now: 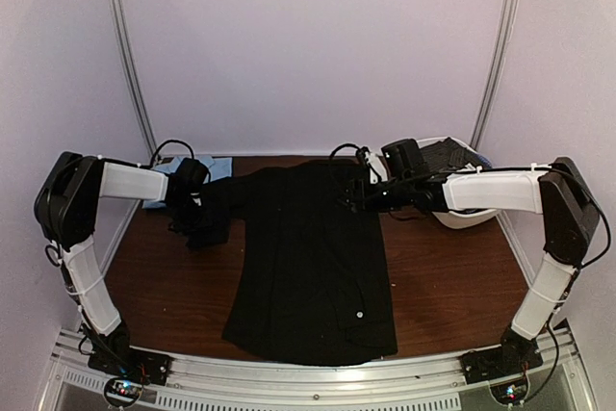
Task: Fold and stack the long sleeve shirts
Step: Pick up the sleeve from the 1/3-folded shirt.
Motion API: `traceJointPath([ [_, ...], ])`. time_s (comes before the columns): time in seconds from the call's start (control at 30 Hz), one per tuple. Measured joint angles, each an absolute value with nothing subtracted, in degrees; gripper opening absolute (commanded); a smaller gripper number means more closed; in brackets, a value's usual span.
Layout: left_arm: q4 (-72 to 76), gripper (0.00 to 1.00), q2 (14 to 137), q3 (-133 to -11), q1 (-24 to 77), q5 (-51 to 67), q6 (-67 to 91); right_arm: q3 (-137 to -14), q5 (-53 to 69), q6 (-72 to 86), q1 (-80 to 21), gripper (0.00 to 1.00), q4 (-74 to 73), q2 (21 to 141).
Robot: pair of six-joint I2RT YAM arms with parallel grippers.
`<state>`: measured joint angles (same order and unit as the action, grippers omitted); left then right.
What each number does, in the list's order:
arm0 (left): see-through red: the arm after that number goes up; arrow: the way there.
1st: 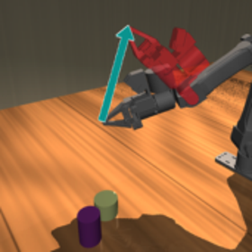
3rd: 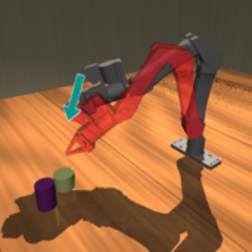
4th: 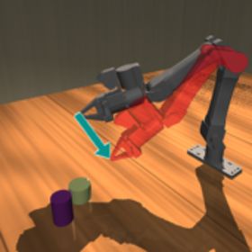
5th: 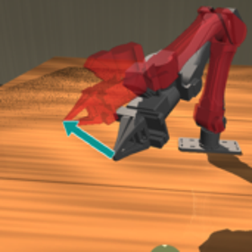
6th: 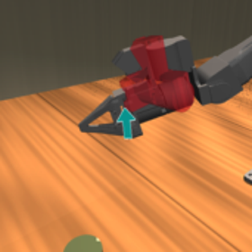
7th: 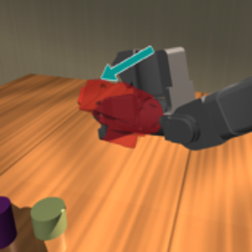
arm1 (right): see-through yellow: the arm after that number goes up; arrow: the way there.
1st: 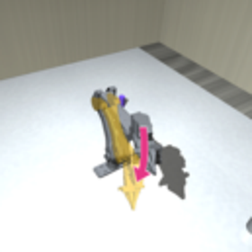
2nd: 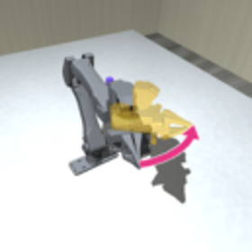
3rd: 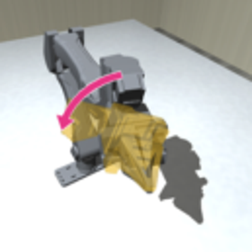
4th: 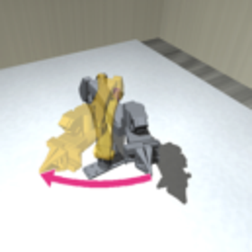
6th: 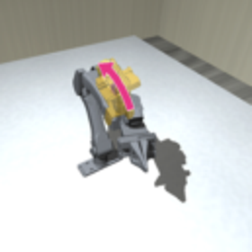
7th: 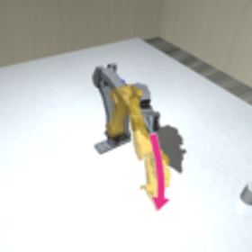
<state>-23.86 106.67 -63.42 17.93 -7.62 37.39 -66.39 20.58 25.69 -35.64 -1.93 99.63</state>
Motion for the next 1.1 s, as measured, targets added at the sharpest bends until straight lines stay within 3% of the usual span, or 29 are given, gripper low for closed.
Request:
traceJointPath([
  [0.37, -25.4, 0.12, 101.7, -62.3, 17.9, -7.3, 37.1, -68.1, 20.0, 25.6, -36.6, 0.73, -2.6, 100.8],
  [0.87, -27.0, 0.07, 93.5, -60.4, 18.5, -5.7, 34.4, -71.5, 19.1, 25.6, -38.6, 0.74, -4.1, 103.9],
  [1.1, -23.9, 0.06, 88.1, -61.7, 24.5, 1.2, 30.7, -72.3, 19.0, 25.1, -39.9, 0.74, -4.2, 103.9],
])
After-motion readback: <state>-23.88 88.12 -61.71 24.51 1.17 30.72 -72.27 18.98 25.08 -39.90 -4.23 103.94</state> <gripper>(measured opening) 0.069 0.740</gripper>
